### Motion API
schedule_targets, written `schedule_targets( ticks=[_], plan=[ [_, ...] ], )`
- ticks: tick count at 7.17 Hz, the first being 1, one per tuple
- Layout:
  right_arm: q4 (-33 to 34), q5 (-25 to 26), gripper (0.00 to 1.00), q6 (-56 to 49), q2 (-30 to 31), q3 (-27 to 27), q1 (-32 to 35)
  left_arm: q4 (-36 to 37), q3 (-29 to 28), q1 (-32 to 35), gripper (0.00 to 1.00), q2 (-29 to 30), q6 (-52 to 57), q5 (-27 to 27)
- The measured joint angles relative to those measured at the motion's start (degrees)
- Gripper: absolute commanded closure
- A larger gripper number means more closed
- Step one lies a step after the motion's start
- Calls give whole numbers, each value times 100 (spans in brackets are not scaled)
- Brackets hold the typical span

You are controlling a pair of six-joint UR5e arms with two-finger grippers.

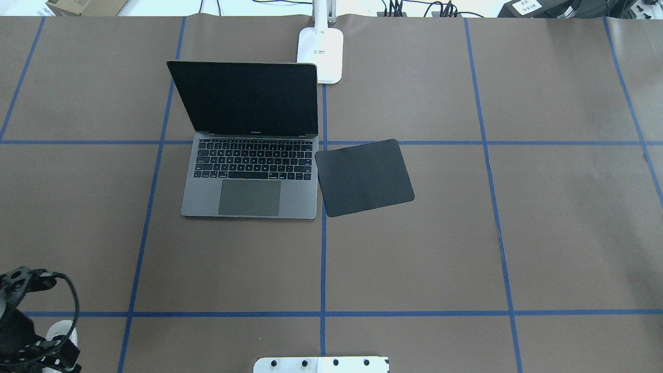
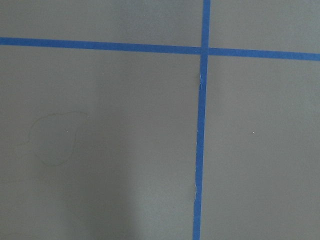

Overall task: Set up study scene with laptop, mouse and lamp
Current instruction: 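Carry the white mouse with the left gripper toward the mouse pad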

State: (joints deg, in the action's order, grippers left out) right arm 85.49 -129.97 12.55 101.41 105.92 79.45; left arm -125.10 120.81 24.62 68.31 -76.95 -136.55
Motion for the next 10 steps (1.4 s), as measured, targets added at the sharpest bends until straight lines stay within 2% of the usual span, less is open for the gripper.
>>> schedule_targets(
  ticks=[3,6,7,10],
  plan=[
    [2,-6,0,26,-8,-22,0,1503,24,267,59,1451,100,185],
    [2,-7,0,29,-16,-49,0,3278,-234,530,59,3257,318,531],
    [2,-5,0,29,-16,-52,0,3529,-521,567,59,3811,337,681],
    [4,-2,0,28,-16,-54,3,3693,-1525,674,58,5070,347,976]
  ],
)
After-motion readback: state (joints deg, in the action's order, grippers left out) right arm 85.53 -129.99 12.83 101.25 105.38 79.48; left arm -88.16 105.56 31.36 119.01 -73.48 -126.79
